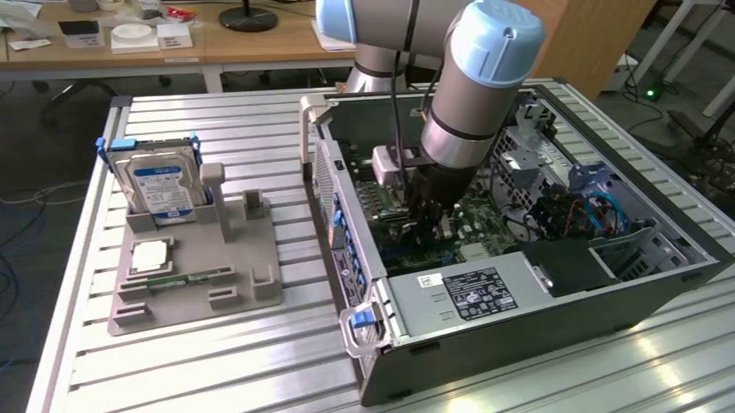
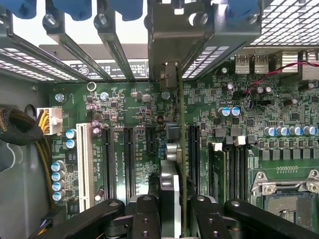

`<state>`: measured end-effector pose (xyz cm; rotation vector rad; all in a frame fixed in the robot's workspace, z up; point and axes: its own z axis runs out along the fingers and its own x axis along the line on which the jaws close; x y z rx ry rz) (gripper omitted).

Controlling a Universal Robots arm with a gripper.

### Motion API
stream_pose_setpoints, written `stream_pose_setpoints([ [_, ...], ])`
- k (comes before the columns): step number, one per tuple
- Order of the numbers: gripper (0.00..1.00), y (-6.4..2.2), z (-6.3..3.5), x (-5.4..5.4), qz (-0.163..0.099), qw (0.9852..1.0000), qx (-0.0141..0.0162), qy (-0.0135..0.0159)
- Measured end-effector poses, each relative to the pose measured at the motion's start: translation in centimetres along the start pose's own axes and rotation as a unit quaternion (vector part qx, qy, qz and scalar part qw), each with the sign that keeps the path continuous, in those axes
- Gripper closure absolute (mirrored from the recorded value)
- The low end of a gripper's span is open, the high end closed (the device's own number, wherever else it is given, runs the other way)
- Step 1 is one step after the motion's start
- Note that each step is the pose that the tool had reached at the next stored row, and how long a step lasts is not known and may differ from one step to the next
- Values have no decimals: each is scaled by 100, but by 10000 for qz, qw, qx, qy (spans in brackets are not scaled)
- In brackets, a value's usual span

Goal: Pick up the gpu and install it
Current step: 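Insert the gpu into the slot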

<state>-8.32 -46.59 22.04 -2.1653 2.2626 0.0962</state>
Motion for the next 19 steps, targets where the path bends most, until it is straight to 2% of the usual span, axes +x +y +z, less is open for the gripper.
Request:
stream_pose_setpoints([
  [13, 71, 1, 4, 0, 0, 10000, -2, -1],
  [19, 71, 0, 39, 2, 1, 10000, -2, 0],
])
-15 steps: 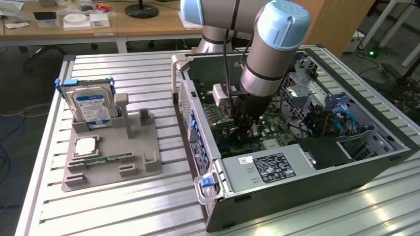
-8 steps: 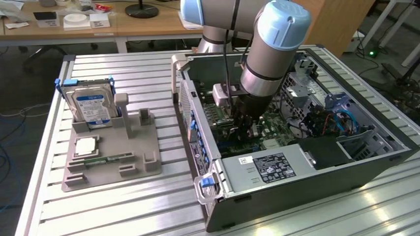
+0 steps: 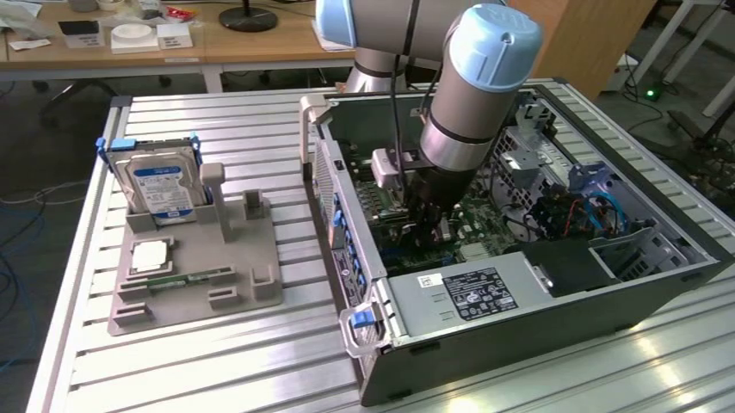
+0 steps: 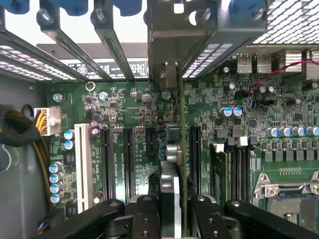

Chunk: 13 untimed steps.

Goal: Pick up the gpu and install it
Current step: 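Insert the gpu into the slot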

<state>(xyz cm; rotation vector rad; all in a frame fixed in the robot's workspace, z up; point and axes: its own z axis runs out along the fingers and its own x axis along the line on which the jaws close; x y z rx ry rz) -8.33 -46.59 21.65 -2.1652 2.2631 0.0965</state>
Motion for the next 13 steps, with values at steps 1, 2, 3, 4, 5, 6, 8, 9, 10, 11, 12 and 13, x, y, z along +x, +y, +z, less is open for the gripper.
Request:
stream_pose_setpoints([
  [1, 71, 0, 0, 0, 0, 10000, 0, 0],
  [2, 71, 0, 1, 0, 0, 10000, 0, 0],
  [3, 71, -1, 1, 0, -1, 10000, 0, 0],
  [4, 71, -1, 1, 0, -1, 10000, 0, -1],
  [5, 71, -1, 1, 0, -1, 10000, 0, -1],
  [6, 71, -1, 1, 0, -1, 10000, 0, -1],
  [8, 71, -1, 1, 0, -1, 10000, 0, -1],
  [9, 71, -1, 1, 0, -1, 10000, 0, -1],
  [10, 71, -1, 2, -1, -1, 10000, 1, -2],
  [11, 71, -2, 10, -3, -1, 10000, 6, -13],
  [12, 71, -2, 7, -2, -1, 10000, 4, -8],
  [13, 65, -1, 1, -2, -1, 10000, 1, -2],
])
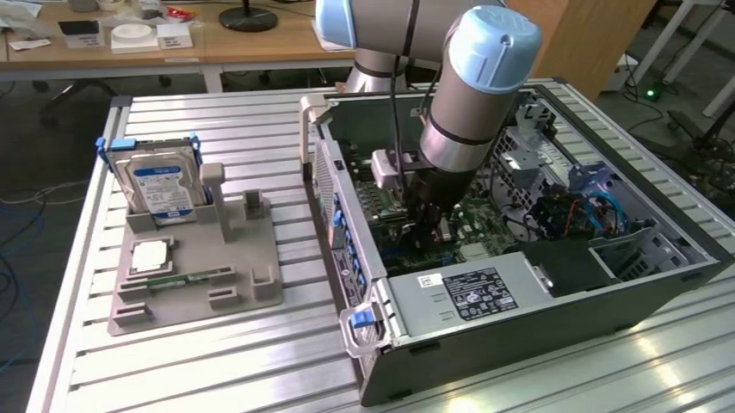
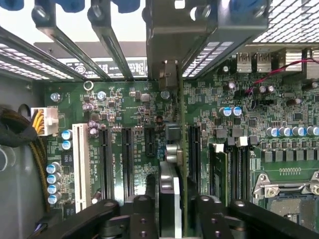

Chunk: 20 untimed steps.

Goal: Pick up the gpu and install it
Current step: 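Insert the gpu into the slot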

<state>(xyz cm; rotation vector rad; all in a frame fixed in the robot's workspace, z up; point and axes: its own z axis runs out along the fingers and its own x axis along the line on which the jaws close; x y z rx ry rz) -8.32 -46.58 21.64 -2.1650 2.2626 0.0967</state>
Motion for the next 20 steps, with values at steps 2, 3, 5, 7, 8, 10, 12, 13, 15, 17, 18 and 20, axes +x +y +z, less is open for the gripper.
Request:
stream_pose_setpoints([
  [2, 58, 0, -4, 0, 0, 10000, 0, 0],
  [3, 58, 1, -9, 0, 0, 10000, 0, 1],
  [5, 58, 2, -40, -3, 0, 10000, 0, 2],
  [7, 58, 4, -105, -9, 0, 10000, 0, 1],
  [8, 58, 6, -146, -13, 0, 10000, 0, 1],
  [10, 58, 9, -235, -22, -1, 10000, 1, 1],
  [12, 58, 12, -328, -30, 0, 10000, 1, 1],
  [13, 58, 14, -374, -34, 0, 10000, 1, 1],
  [15, 58, 17, -463, -42, 0, 10000, 2, 1],
  [17, 58, 20, -541, -48, 0, 10000, 3, 1],
  [18, 58, 21, -557, -49, 0, 10000, 2, 2],
  [20, 58, 21, -556, -49, -1, 10000, 3, -1],
])
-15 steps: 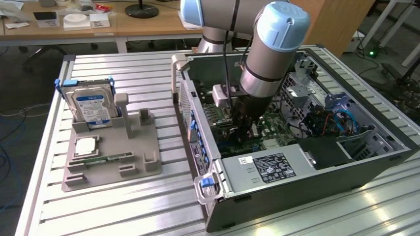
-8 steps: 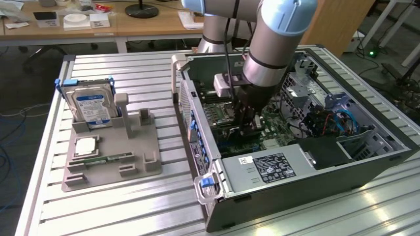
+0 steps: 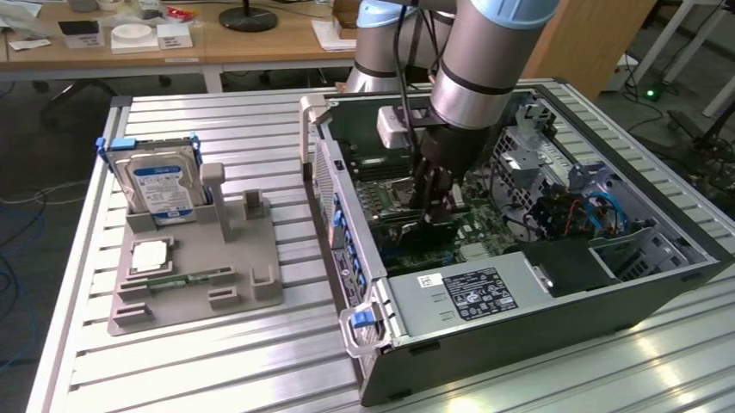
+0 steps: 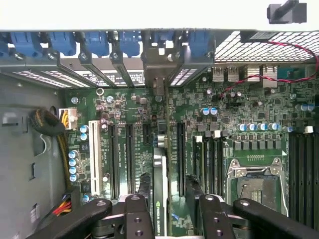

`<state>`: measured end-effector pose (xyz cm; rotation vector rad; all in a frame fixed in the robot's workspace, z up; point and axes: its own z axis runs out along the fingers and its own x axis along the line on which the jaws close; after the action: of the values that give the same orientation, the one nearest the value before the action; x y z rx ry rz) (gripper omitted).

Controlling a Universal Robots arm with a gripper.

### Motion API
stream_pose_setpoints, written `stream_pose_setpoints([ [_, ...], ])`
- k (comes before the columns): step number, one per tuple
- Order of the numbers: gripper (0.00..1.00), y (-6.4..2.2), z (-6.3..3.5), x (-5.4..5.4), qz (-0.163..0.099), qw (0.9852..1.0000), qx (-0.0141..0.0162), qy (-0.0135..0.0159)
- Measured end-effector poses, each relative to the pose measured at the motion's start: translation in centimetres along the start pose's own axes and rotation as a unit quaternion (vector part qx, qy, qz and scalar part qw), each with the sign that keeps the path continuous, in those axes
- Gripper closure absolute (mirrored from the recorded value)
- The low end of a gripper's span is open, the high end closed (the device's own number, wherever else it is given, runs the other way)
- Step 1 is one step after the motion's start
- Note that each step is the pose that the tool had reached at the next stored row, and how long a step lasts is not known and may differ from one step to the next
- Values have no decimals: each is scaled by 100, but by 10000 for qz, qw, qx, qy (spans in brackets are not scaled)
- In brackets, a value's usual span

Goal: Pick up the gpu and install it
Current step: 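Insert the gpu into the slot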

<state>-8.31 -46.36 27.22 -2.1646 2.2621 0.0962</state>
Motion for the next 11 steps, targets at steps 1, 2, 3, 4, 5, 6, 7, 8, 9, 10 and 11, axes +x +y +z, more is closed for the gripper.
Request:
stream_pose_setpoints([
  [1, 58, 0, 0, 0, 0, 10000, 0, 0],
  [2, 58, 0, 0, 0, 0, 10000, 0, 0],
  [3, 59, 0, 0, 0, 0, 10000, 0, 0],
  [4, 66, 0, -1, 0, 0, 10000, -1, 1],
  [5, 72, 0, -1, 0, 0, 10000, -1, 1],
  [6, 72, 0, -1, 0, 0, 10000, -1, 1],
  [7, 78, 0, -1, 0, 0, 10000, -1, 1],
  [8, 84, 0, -1, 0, 0, 10000, -1, 1],
  [9, 84, 0, -1, 0, 0, 10000, -1, 1],
  [10, 89, 0, -1, 0, 0, 10000, -1, 1],
  [11, 89, 0, -1, 0, 0, 10000, -1, 1],
])
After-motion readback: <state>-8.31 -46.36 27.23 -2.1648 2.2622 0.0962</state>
